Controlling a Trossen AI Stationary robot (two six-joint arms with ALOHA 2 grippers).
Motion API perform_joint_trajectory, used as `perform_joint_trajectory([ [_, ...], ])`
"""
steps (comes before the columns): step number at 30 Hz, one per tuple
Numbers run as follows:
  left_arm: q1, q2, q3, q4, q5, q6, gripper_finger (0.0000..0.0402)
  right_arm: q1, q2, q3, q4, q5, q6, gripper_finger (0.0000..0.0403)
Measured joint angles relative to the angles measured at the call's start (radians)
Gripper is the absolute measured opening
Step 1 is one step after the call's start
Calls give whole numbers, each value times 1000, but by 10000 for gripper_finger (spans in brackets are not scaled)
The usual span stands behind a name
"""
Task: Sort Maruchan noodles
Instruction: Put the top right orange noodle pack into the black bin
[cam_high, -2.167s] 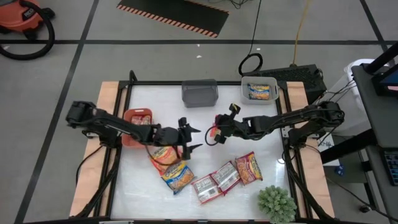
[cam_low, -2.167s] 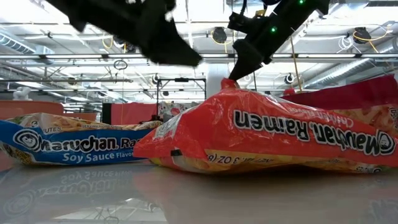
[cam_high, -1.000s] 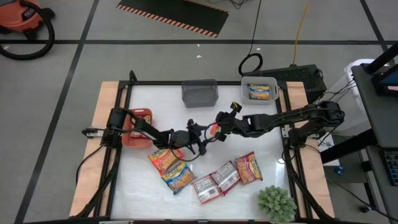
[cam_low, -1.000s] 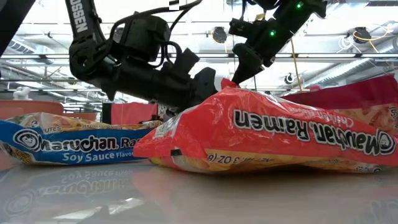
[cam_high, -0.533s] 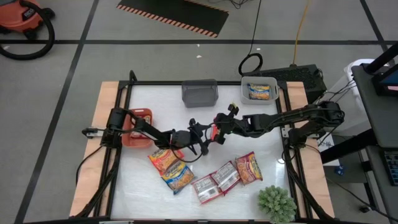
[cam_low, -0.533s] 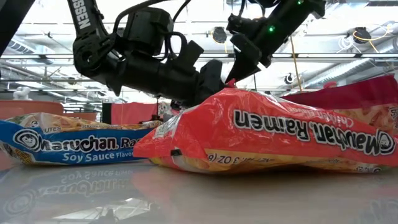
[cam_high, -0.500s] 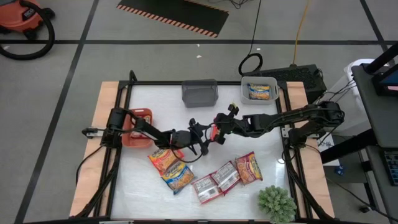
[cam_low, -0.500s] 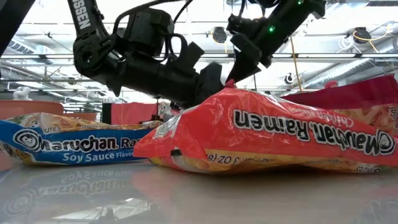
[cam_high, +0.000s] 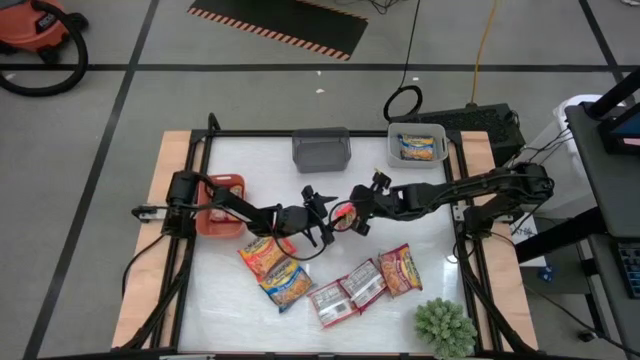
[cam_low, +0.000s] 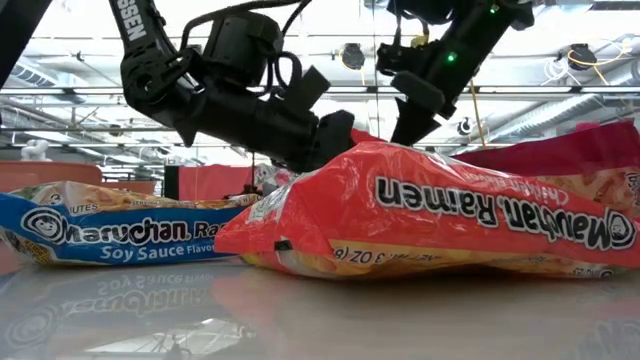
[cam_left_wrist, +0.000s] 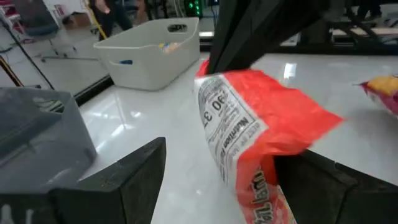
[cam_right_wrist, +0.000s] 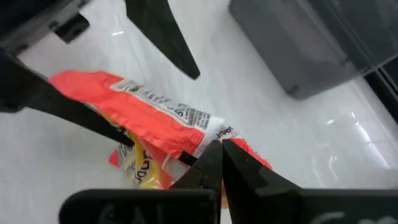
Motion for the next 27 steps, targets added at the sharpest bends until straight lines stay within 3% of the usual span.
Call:
perform_joint_trajectory([
  [3,2,1,-1,-13,12,-31,289,0,0,0,-28,-20,24,0],
  [8,17,1,-1,-27,159,-130,289,0,0,0,-41,-47,49,0],
  [14,19,3,-1,-37,234,-202,289,0,0,0,-43,-48,54,0],
  [27,19,8,-1,-46,151,-268,289,0,0,0,28,-75,29,0],
])
